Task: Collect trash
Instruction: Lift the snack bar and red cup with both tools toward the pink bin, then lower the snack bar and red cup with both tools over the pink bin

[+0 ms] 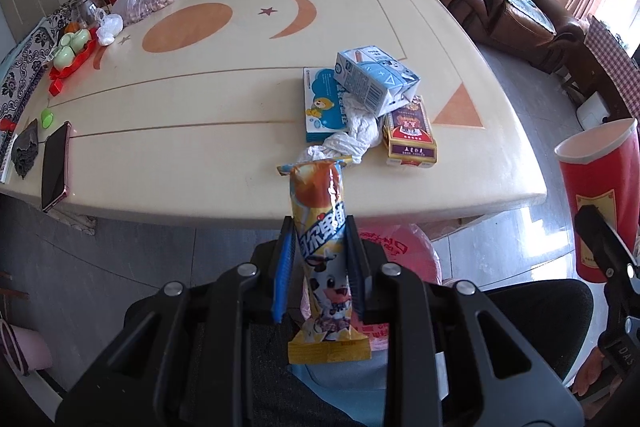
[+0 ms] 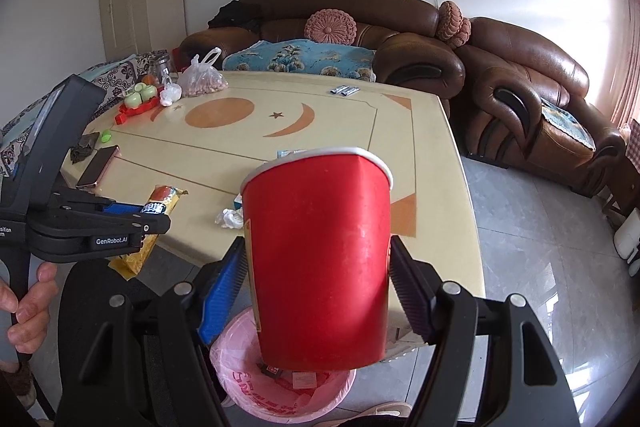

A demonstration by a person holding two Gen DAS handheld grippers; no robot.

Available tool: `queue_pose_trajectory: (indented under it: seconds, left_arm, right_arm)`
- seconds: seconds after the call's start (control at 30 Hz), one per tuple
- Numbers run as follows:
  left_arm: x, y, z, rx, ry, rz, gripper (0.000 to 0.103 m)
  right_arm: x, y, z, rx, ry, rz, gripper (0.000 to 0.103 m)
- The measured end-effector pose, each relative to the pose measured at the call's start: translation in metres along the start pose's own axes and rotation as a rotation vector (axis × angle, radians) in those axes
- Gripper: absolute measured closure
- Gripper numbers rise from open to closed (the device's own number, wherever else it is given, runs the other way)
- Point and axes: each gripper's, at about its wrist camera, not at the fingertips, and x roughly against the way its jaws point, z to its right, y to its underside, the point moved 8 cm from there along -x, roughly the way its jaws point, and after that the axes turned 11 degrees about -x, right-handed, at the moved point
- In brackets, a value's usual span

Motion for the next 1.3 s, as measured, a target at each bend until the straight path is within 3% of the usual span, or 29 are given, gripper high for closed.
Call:
queue_pose_trajectory:
  seconds: [0.67,1.3]
  left_arm:
    - [-0.019,0.034,0.038,-0.086,0.01,-0.034,0.078]
    - [-0.094,0.077,0.066,-0.144,0.091,-0.17,0.078]
  right_arm:
    - [-0.005,0.051,-0.009,0.004,-0.013,-0.076,0.035]
    - [-0.061,0.111,0.005,-0.026,-0.014,-0.241,0.035]
